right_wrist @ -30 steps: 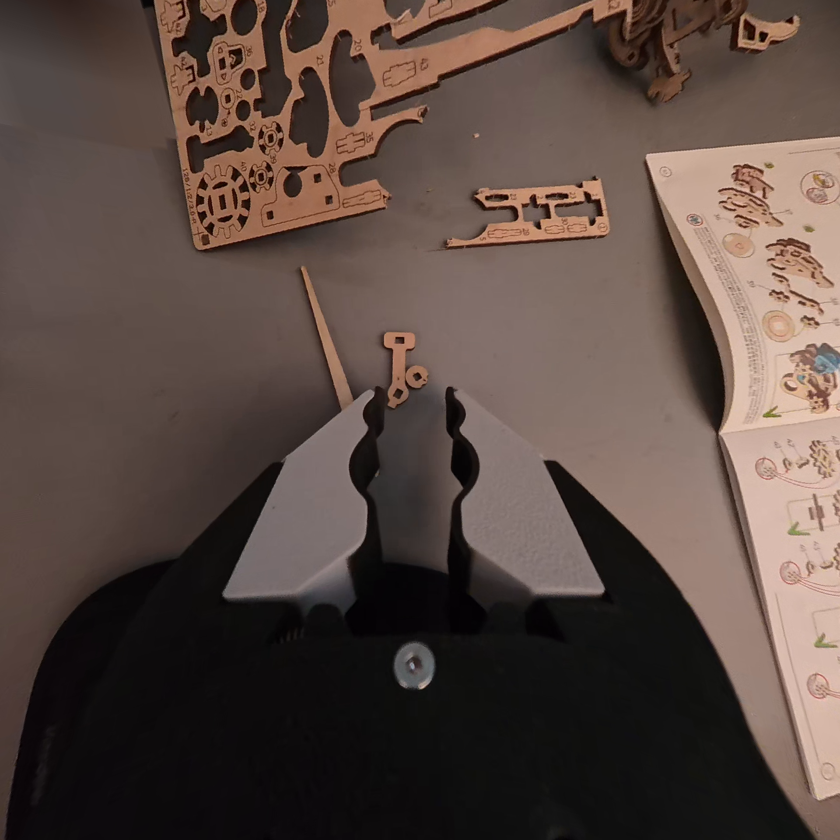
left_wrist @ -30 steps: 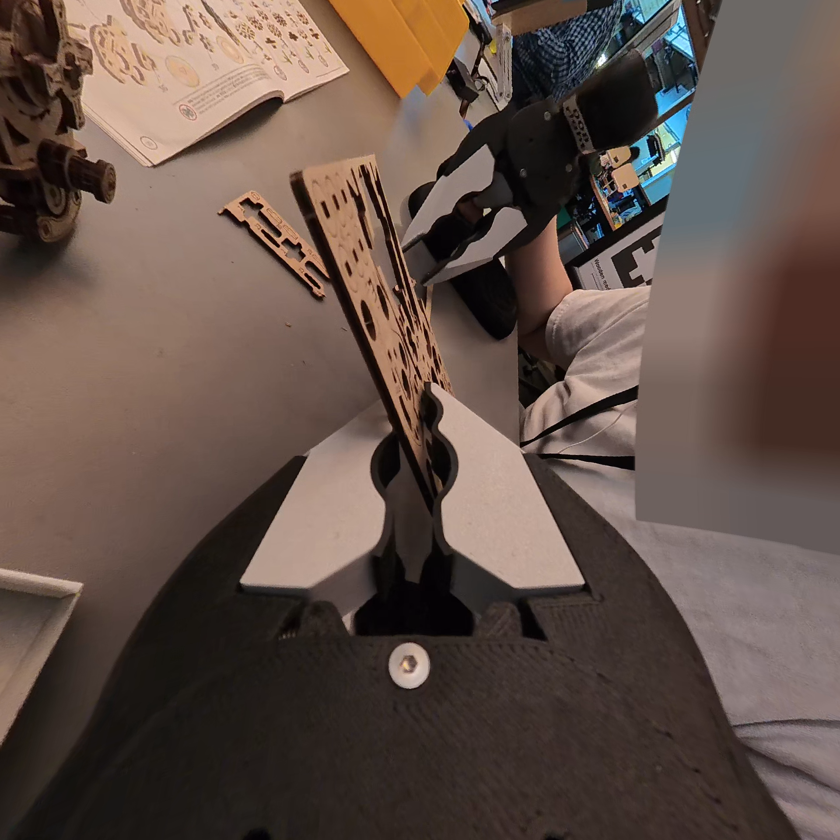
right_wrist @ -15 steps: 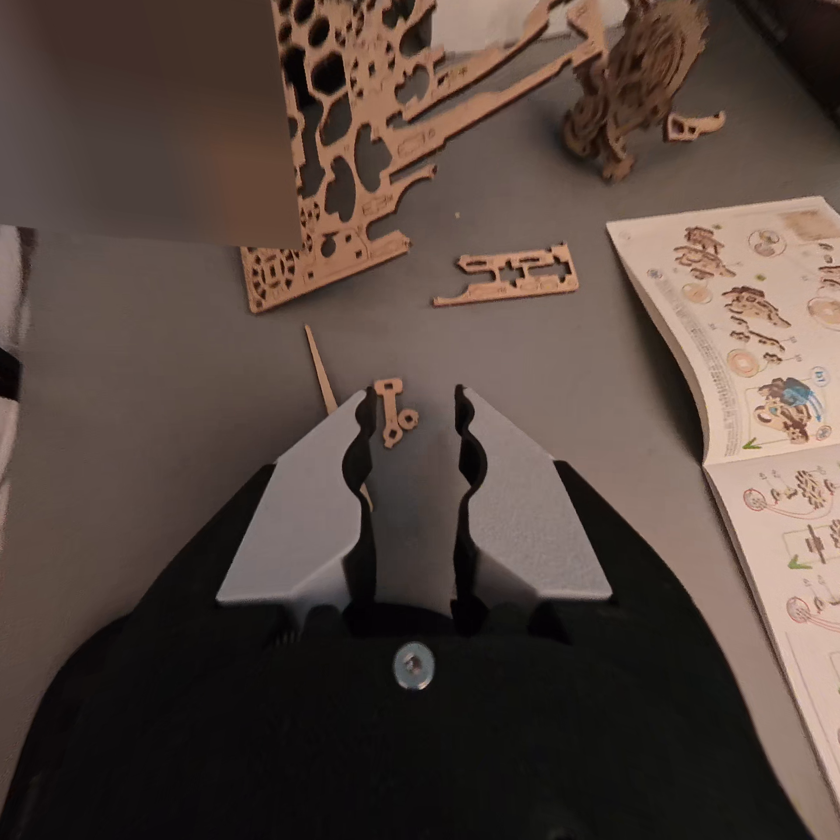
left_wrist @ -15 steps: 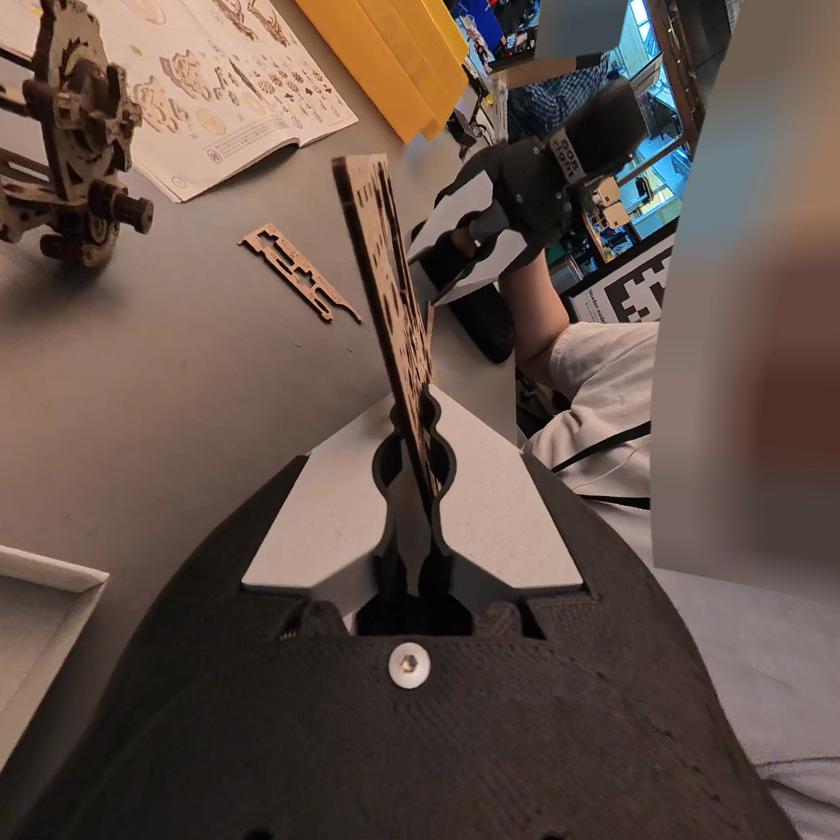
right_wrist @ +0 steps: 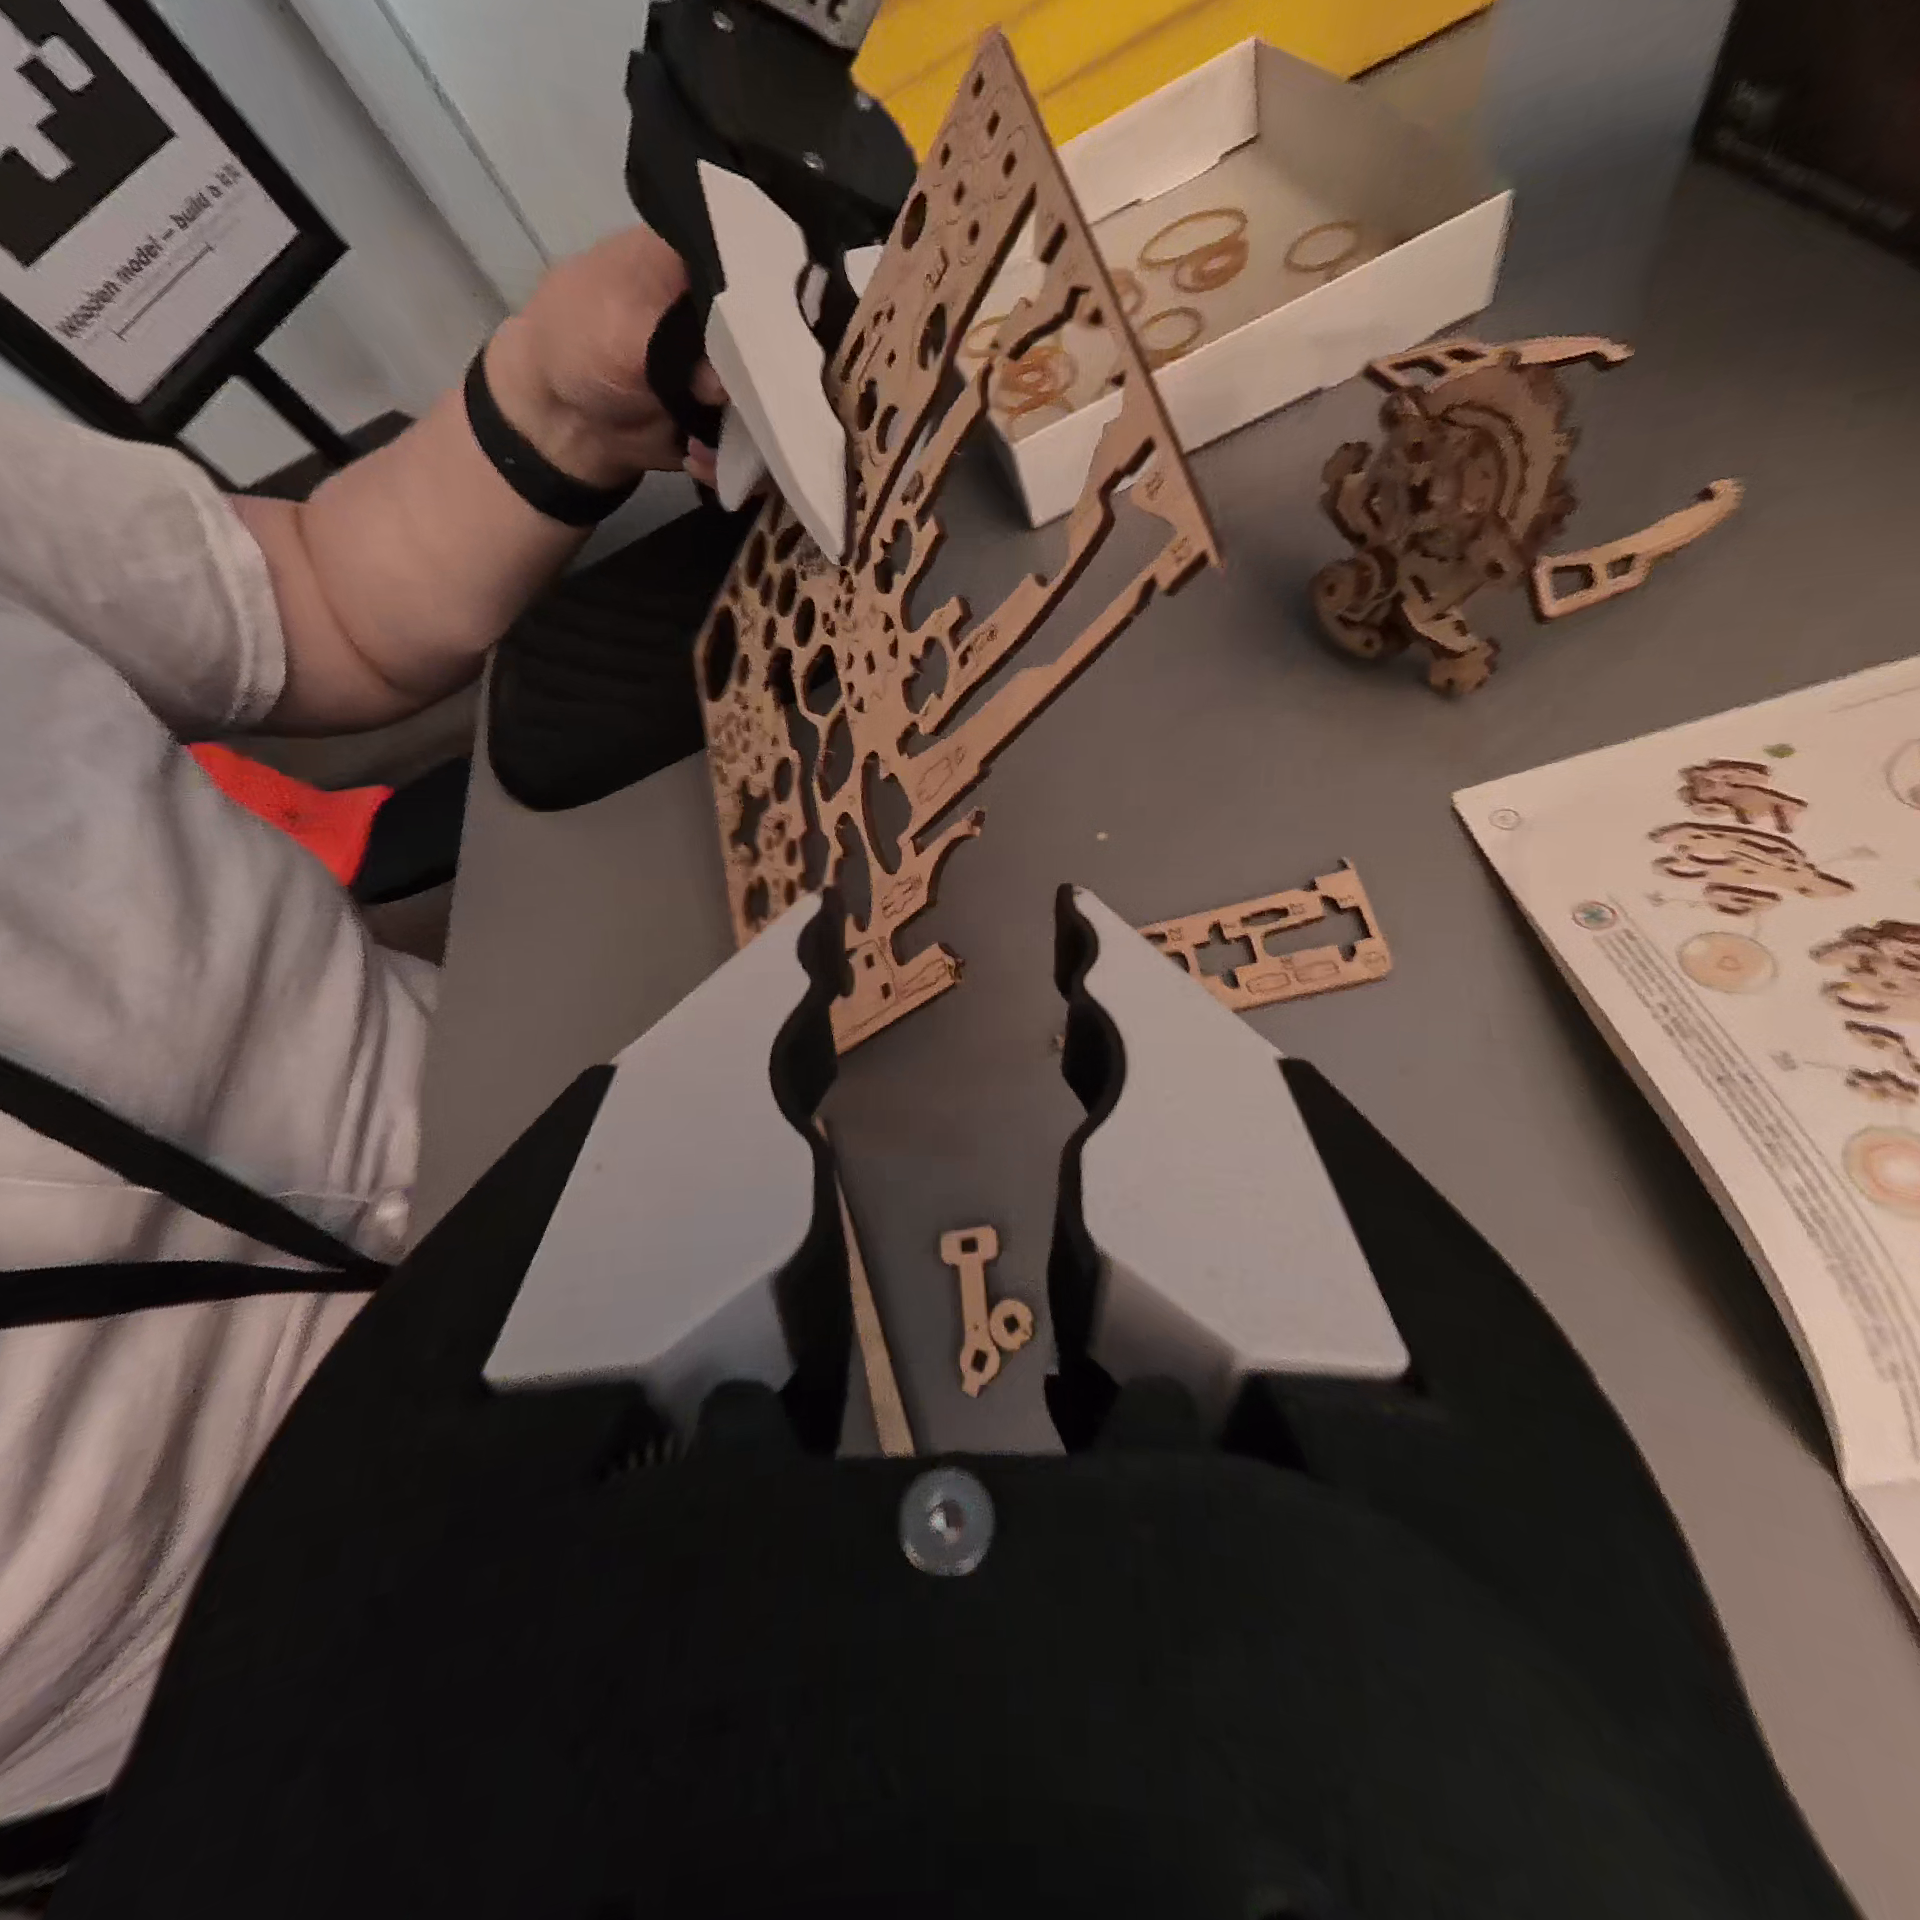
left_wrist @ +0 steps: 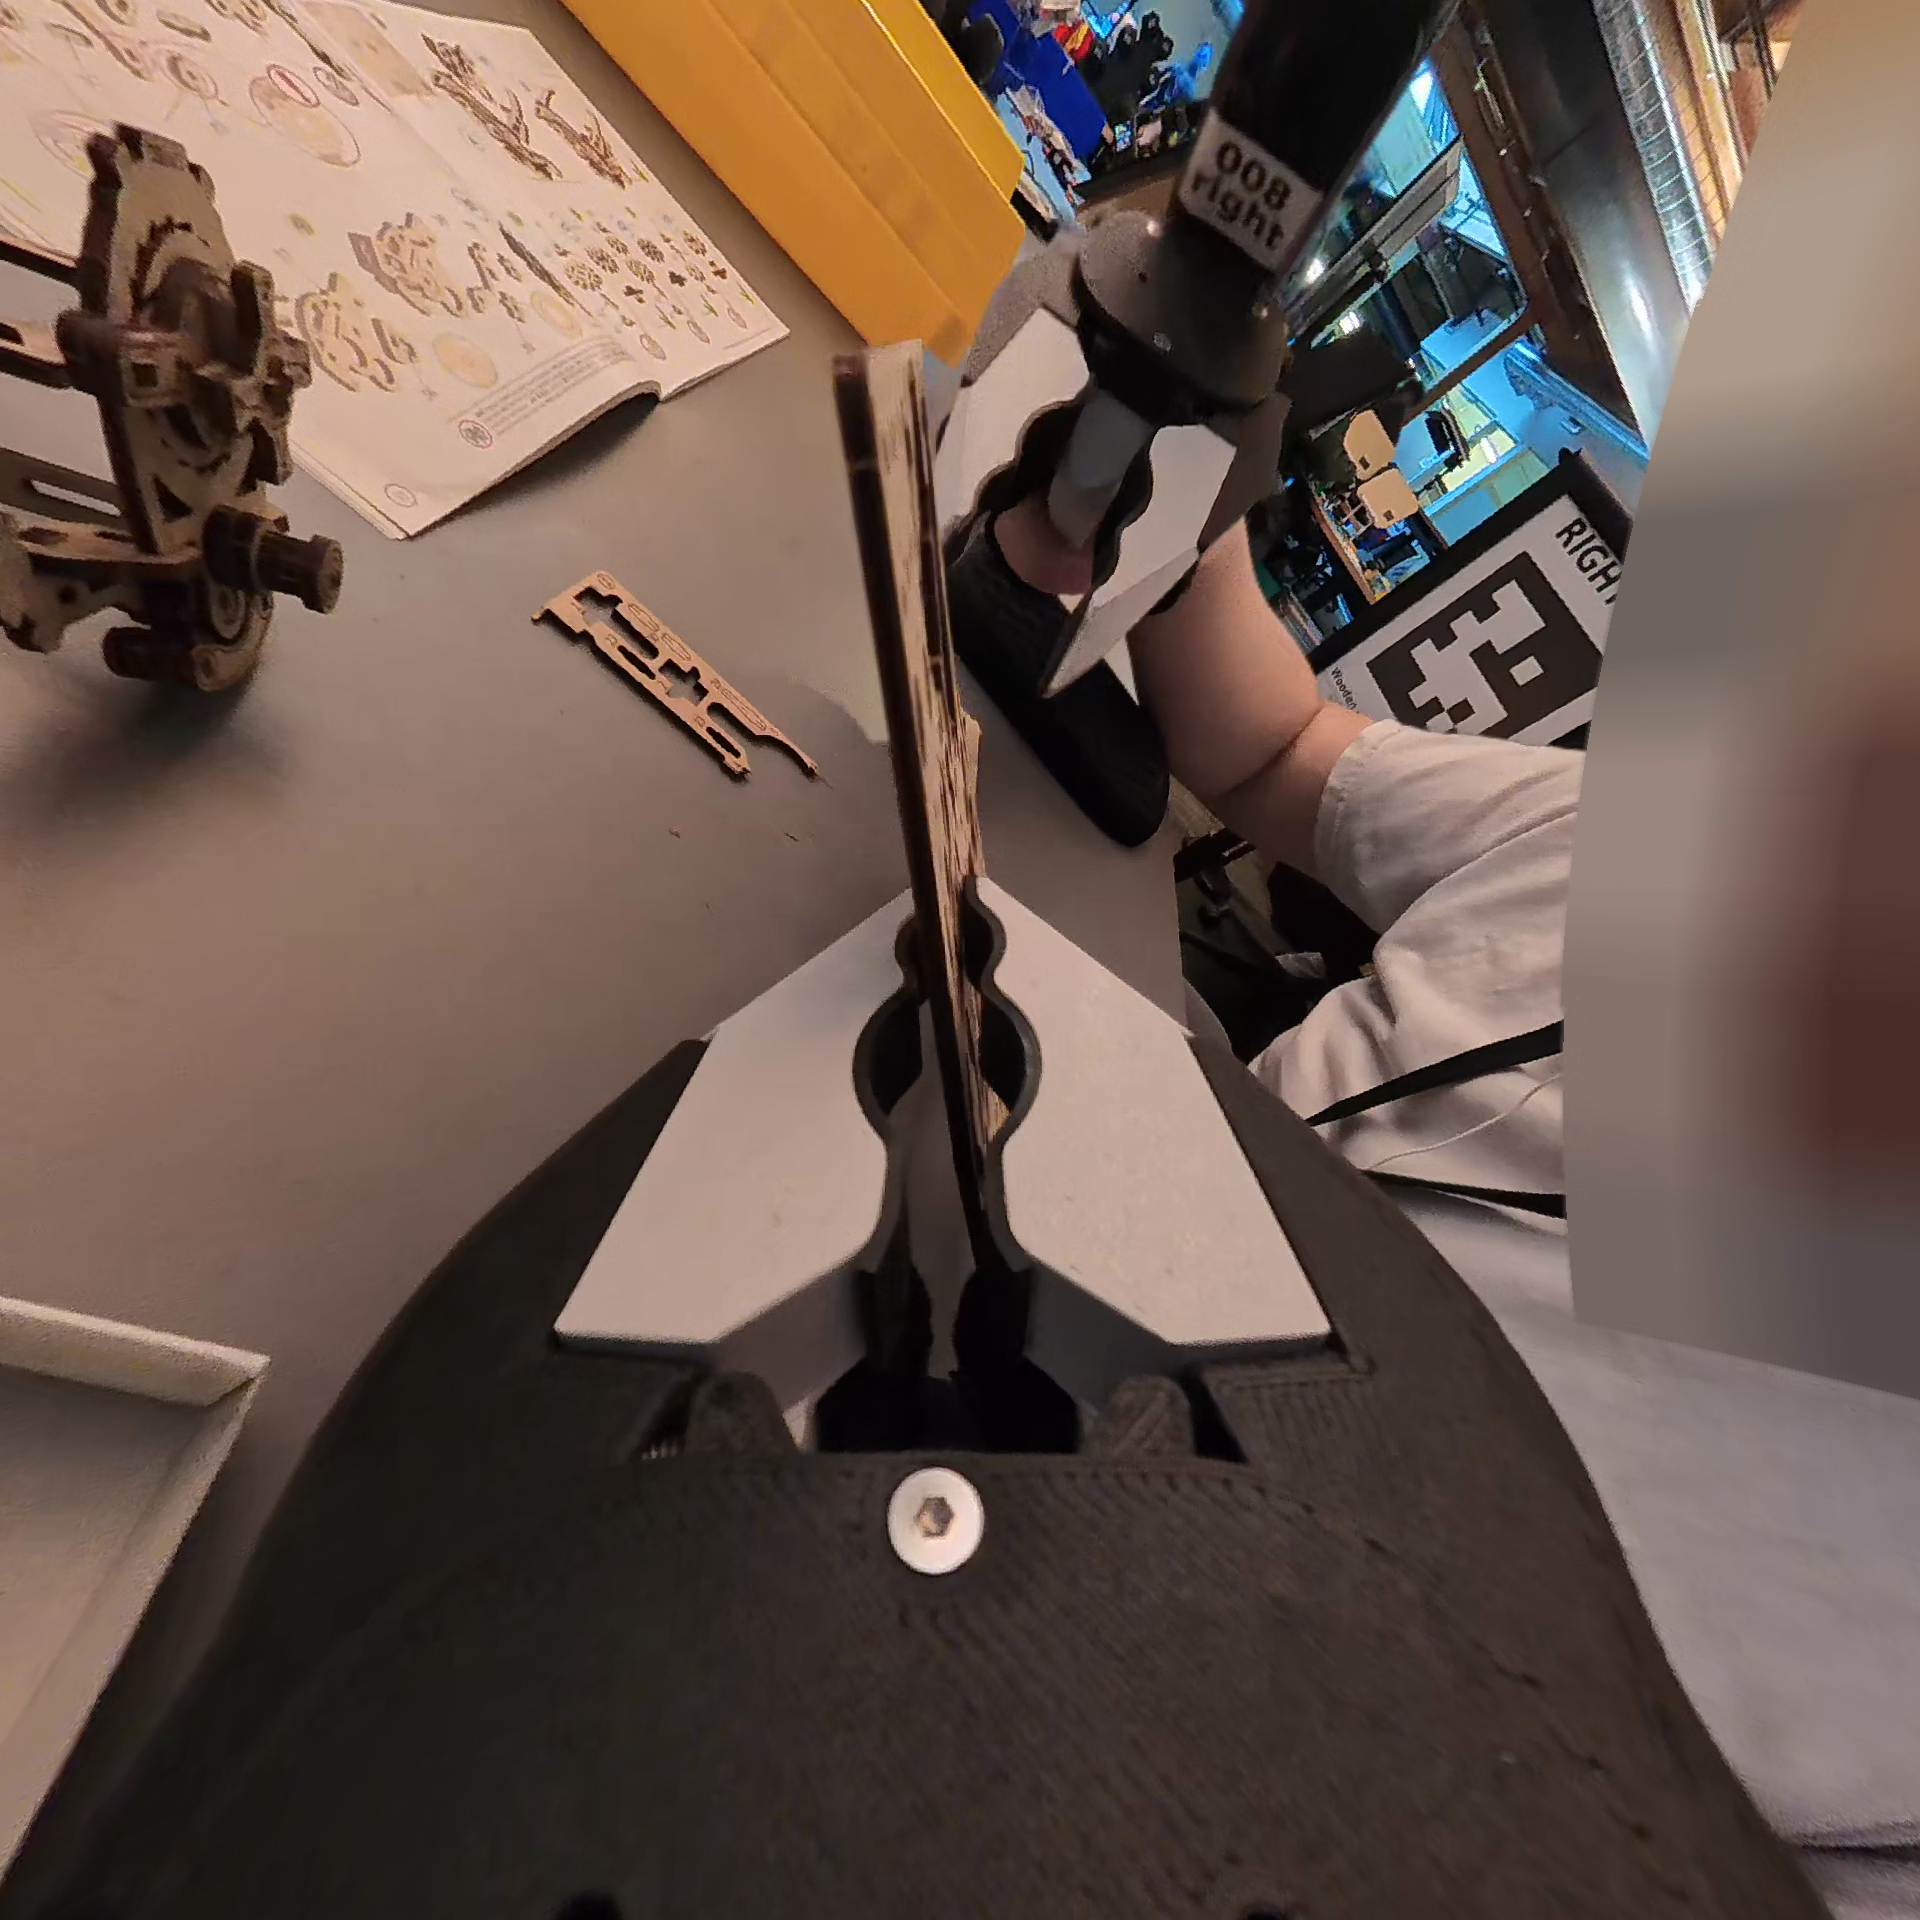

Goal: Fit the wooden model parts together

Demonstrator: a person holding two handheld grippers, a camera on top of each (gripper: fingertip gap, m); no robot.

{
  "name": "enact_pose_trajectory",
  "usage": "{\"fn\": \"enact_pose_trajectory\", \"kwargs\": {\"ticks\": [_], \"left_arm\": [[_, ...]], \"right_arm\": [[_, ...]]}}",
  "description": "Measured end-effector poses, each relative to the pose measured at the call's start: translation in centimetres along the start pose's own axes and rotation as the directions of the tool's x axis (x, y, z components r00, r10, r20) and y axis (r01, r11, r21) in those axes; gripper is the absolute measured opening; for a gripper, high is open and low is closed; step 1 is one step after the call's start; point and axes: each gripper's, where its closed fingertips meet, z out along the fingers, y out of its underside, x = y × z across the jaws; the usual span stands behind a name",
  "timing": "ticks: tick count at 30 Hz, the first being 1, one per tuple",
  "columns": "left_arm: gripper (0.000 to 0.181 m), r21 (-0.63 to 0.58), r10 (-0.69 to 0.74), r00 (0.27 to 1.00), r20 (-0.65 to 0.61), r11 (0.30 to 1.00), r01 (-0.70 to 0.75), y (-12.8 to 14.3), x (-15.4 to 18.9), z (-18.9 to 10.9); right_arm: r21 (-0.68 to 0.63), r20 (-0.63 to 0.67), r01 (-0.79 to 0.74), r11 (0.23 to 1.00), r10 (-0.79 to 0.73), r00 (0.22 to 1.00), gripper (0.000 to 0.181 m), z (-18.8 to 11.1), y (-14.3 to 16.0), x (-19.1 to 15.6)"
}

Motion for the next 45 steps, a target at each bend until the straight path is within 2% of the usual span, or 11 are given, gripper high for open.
{"fn": "enact_pose_trajectory", "kwargs": {"ticks": [6, 7, 9, 16, 21, 31, 41, 43, 45], "left_arm": [[0.001, 0.005, 0.026, 1.000, 0.004, 1.000, -0.026, -0.2, 0.2, -0.2], [0.001, 0.005, 0.026, 1.000, 0.005, 1.000, -0.026, -0.2, 0.2, -0.2], [0.001, 0.006, 0.021, 1.000, 0.002, 1.000, -0.021, -0.2, 0.1, -0.2], [0.002, -0.006, 0.010, 1.000, -0.022, 1.000, -0.010, 0.0, 0.3, 0.0], [0.008, -0.028, -0.007, 1.000, -0.026, 1.000, 0.006, 0.4, 0.1, 0.3], [0.009, -0.151, -0.069, 0.997, -0.026, 0.987, 0.064, 2.4, 0.1, -0.3], [0.001, -0.208, -0.032, 0.999, -0.019, 0.978, 0.027, 3.2, 0.6, -0.3], [0.001, -0.235, 0.003, 1.000, -0.007, 0.972, -0.004, 3.5, 0.8, -0.4], [0.000, -0.231, 0.002, 1.000, -0.009, 0.973, -0.004, 3.5, 0.9, -0.5]], "right_arm": [[-0.129, 0.162, -0.112, 0.985, 0.133, 0.978, 0.037, 2.5, 0.7, -0.2], [-0.127, 0.191, -0.114, 0.985, 0.137, 0.972, 0.031, 2.8, 0.9, -0.5], [-0.091, 0.241, -0.135, 0.987, 0.153, 0.958, 0.007, 2.8, 0.8, -1.1], [-0.054, 0.342, -0.209, 0.977, 0.214, 0.915, 0.000, 2.1, 0.4, -1.9], [-0.031, 0.322, -0.187, 0.982, 0.187, 0.928, 0.000, 1.6, 0.5, -1.4], [-0.016, 0.331, -0.172, 0.985, 0.167, 0.929, 0.001, 1.7, 0.7, -1.7], [-0.017, 0.350, -0.125, 0.992, 0.123, 0.929, 0.002, 1.7, 1.1, -2.0], [-0.002, 0.275, -0.026, 1.000, 0.026, 0.961, 0.007, 1.0, 1.2, -1.1], [0.051, 0.143, 0.097, 0.994, -0.103, 0.984, 0.011, -0.2, 0.5, 0.5]]}}
